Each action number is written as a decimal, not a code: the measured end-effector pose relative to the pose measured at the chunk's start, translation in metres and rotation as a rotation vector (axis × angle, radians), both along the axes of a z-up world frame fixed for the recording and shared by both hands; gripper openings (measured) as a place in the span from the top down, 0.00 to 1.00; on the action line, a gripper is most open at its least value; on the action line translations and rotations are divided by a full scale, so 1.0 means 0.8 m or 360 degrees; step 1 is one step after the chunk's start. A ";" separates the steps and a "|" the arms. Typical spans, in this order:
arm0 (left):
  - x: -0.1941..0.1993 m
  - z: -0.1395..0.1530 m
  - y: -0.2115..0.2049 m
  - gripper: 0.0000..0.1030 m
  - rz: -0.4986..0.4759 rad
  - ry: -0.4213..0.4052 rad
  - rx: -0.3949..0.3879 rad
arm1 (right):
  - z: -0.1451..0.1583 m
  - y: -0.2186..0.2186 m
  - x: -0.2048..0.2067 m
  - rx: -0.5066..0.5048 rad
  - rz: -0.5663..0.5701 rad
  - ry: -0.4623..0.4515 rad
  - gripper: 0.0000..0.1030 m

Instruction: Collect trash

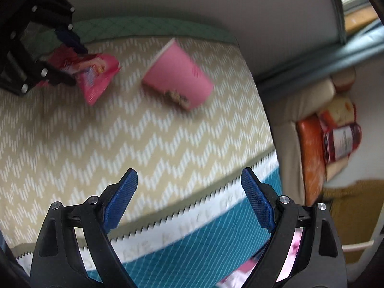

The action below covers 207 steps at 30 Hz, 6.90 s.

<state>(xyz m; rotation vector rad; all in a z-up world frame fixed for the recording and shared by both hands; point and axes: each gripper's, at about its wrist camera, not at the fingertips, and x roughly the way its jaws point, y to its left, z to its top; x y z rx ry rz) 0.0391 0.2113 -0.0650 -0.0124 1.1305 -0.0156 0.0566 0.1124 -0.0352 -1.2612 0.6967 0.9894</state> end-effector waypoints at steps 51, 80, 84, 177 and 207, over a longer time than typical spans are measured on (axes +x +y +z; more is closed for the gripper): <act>0.035 0.019 -0.109 0.57 -0.0119 -0.0017 -0.0121 | -0.006 -0.067 0.053 0.0252 -0.0384 0.0217 0.40; 0.099 0.035 -0.419 0.57 -0.0405 -0.0020 -0.0079 | 0.010 -0.444 -0.016 0.0665 -0.1431 0.0182 0.40; 0.106 0.037 -0.458 0.57 -0.0441 -0.0021 -0.0070 | 0.008 -0.483 -0.018 0.0746 -0.1561 0.0178 0.40; 0.193 -0.012 -0.508 0.10 -0.0284 -0.0015 -0.0042 | -0.054 -0.604 0.067 0.0889 -0.2157 0.0458 0.16; 0.074 0.056 -0.465 0.04 -0.0118 -0.0125 -0.0080 | 0.039 -0.567 -0.089 0.1090 -0.1989 0.0262 0.07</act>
